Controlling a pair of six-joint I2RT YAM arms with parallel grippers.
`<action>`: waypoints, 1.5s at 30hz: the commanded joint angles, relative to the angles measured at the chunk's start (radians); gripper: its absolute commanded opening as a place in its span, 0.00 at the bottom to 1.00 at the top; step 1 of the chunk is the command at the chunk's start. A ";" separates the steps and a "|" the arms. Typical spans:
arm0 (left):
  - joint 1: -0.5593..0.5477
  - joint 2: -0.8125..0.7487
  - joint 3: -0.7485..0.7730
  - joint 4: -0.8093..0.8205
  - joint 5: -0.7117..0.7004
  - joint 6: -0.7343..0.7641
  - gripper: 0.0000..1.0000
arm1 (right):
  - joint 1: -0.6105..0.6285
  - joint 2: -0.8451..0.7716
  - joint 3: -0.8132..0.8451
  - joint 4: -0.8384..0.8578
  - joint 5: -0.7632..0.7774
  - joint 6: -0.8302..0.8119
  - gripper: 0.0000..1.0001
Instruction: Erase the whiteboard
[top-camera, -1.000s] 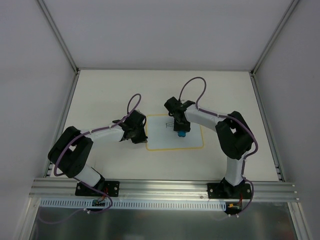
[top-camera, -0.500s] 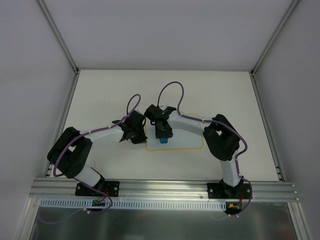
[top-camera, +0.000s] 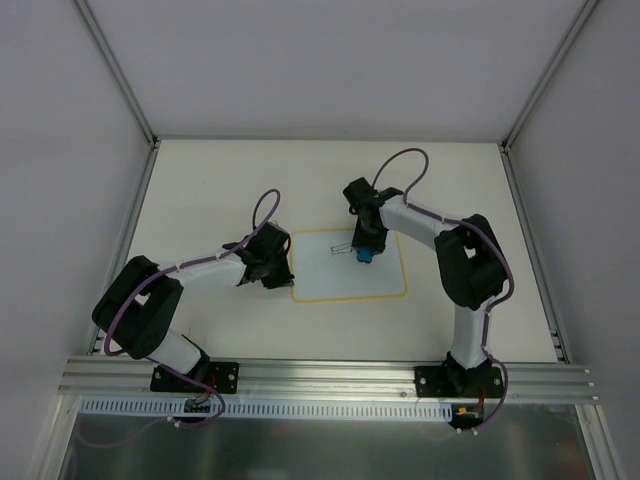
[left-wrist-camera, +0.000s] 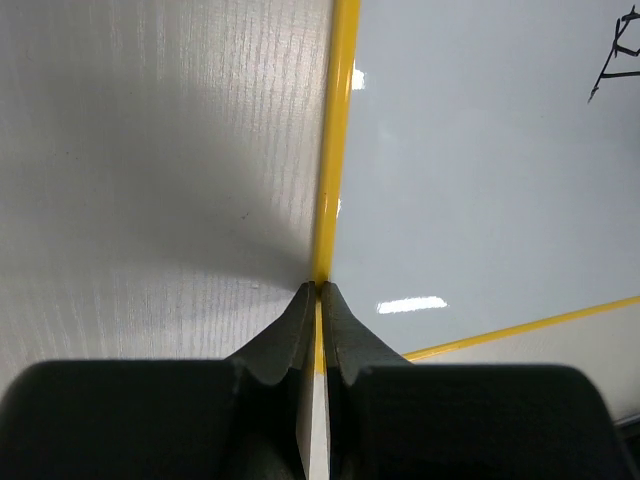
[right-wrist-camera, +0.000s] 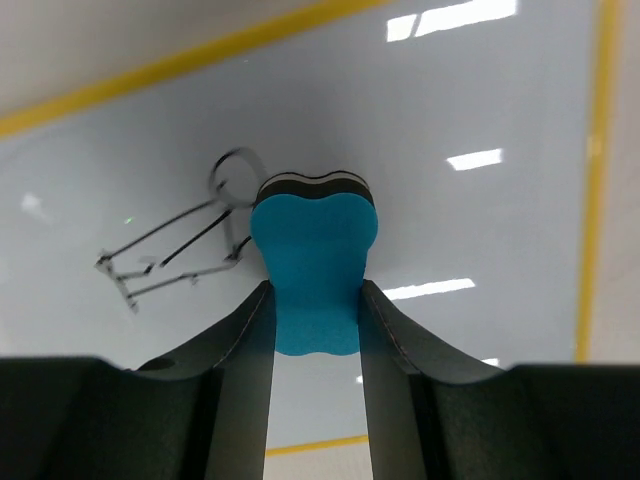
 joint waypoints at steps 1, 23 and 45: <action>-0.011 0.015 -0.047 -0.141 -0.013 0.034 0.00 | -0.074 0.034 0.006 -0.070 0.099 -0.061 0.00; -0.023 0.032 -0.033 -0.135 -0.004 0.069 0.00 | 0.153 0.333 0.447 -0.180 -0.103 -0.098 0.00; -0.025 0.022 -0.045 -0.133 -0.016 0.055 0.00 | -0.181 0.008 -0.034 -0.072 0.024 -0.124 0.00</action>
